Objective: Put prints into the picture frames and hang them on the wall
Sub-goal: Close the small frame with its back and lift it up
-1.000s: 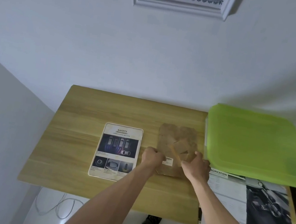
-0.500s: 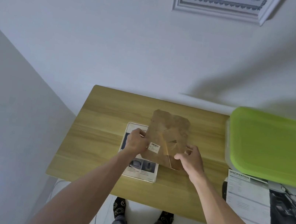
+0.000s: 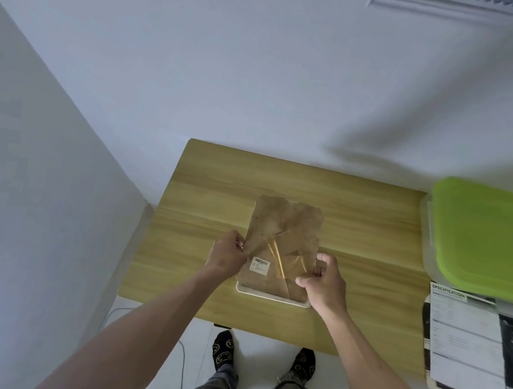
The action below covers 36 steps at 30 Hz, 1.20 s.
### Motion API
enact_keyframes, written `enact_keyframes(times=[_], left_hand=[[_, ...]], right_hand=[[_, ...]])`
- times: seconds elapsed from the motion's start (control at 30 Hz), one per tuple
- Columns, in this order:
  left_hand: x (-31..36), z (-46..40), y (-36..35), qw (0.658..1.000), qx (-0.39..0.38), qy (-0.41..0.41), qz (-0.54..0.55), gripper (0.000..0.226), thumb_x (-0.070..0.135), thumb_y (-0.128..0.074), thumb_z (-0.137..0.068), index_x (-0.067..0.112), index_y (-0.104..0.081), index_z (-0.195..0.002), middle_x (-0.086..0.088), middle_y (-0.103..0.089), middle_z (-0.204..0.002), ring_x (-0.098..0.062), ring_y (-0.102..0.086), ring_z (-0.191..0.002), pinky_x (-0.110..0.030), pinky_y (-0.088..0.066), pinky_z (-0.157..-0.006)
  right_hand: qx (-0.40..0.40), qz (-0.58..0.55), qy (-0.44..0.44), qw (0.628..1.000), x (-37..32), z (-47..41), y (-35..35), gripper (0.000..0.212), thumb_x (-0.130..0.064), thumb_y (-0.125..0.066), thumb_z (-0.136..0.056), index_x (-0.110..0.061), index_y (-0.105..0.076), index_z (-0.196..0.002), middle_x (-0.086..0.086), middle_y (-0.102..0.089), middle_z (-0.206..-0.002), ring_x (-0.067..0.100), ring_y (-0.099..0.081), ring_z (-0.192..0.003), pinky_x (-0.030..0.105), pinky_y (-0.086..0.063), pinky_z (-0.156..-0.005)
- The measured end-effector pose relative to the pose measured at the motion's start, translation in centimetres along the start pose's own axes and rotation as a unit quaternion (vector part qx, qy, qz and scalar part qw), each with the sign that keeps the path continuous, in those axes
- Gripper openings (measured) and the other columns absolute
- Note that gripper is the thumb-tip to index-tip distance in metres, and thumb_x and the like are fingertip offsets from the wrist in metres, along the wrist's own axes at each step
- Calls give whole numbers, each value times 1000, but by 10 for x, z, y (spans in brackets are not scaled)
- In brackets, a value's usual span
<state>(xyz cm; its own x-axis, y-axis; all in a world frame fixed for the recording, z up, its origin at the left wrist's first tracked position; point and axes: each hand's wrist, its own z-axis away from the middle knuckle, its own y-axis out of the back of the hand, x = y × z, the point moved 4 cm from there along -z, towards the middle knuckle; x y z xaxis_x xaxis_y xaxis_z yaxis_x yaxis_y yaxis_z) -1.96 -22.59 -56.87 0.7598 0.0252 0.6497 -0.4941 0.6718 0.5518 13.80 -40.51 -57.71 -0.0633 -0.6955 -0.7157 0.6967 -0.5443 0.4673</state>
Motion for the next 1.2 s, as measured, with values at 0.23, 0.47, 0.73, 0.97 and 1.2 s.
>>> enact_keyframes(times=[0.23,0.47,0.73,0.97,1.2], left_hand=[[-8,1,-9,1000,0,-2,14,26,-3,-68,-69,11,-68,-91,-3,-66,-81,-23,-63,-81,-31,-52,-71],[-16,-5,-12,998,4,19,54,24,-8,-77,-65,3,-78,-86,-9,-76,-85,-22,-72,-75,-38,-61,-70],[-7,0,-9,1000,8,-12,-27,4,-2,-74,-72,2,-75,-73,1,-64,-72,-15,-57,-69,-23,-41,-59],[9,3,-7,993,0,-34,-114,18,2,-66,-73,16,-57,-66,0,-60,-77,-25,-52,-71,-31,-36,-53],[46,-32,-22,850,-102,-240,-459,135,23,-92,-57,4,2,-153,-17,5,-162,-30,-5,-150,-41,-15,-121]], right_hand=[[30,41,-2,999,7,4,2,65,-3,-78,-75,-17,-52,-133,-6,-64,-95,15,-64,-85,32,-51,-80],[46,110,12,993,9,0,-1,68,-8,-85,-67,-16,-59,-129,1,-64,-108,15,-67,-88,31,-53,-83],[21,198,36,979,-1,-2,-1,63,-9,-84,-71,-6,-61,-130,4,-59,-108,22,-60,-99,22,-38,-82],[-10,335,63,940,-13,-4,-5,66,-19,-74,-85,-5,-42,-141,11,-45,-137,27,-55,-117,35,-49,-89],[-119,568,139,803,-49,-33,-6,141,-43,-86,-68,-13,21,-154,11,25,-162,32,7,-152,48,-11,-123]])
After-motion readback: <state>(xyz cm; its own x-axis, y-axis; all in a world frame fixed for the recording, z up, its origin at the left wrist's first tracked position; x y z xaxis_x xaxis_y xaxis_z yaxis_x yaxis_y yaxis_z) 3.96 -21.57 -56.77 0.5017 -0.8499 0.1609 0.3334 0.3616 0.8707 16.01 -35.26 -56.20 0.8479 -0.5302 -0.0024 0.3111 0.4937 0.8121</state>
